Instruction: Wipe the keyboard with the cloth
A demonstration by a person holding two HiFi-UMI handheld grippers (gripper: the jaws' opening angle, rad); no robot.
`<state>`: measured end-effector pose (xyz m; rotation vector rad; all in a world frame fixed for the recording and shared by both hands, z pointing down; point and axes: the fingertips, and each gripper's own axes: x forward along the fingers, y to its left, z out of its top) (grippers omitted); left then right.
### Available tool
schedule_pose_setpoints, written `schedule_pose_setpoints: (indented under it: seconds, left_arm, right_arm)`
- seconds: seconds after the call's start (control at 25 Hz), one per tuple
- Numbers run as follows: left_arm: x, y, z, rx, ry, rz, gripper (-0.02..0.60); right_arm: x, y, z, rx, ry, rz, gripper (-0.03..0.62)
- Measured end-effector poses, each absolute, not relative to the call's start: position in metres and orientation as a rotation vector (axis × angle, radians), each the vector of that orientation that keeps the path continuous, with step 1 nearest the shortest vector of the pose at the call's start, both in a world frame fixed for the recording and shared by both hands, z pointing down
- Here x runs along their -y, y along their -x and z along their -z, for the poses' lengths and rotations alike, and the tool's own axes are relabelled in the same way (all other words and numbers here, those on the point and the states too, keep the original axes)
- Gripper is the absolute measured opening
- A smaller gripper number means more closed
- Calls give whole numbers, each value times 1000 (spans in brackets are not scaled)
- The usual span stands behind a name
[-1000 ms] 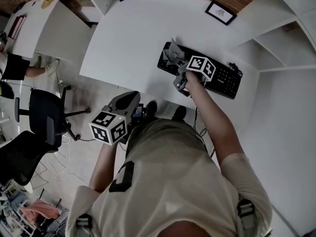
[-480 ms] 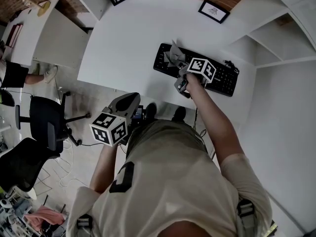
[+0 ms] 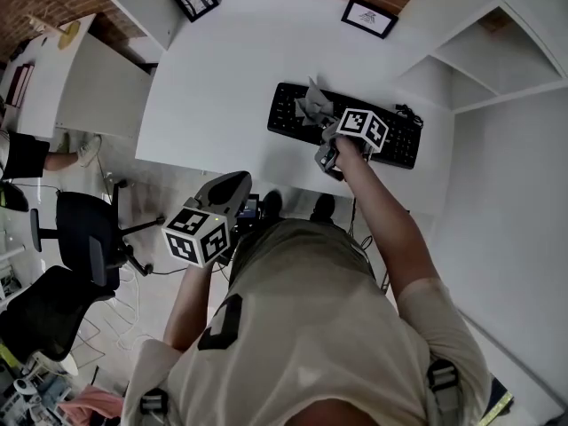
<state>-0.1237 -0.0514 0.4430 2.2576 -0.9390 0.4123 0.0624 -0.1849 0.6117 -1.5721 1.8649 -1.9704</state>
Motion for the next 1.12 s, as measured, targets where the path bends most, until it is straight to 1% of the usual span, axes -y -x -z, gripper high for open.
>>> schedule_pose_setpoints:
  seconds: [0.4,0.92,1.12]
  left_arm:
    - [58,111,-440,873,-2309,-426,4]
    - [65,125,-443,770,-2346,-413,5]
    - [65,120,-435,764,-2371,-417,5]
  right_arm:
    - [175,-85,-612,-1849,1646,1942,15]
    - [160,-112,-611,-1883,1851,1852,15]
    - [153,-126,-611,-1908,1878,1833,15]
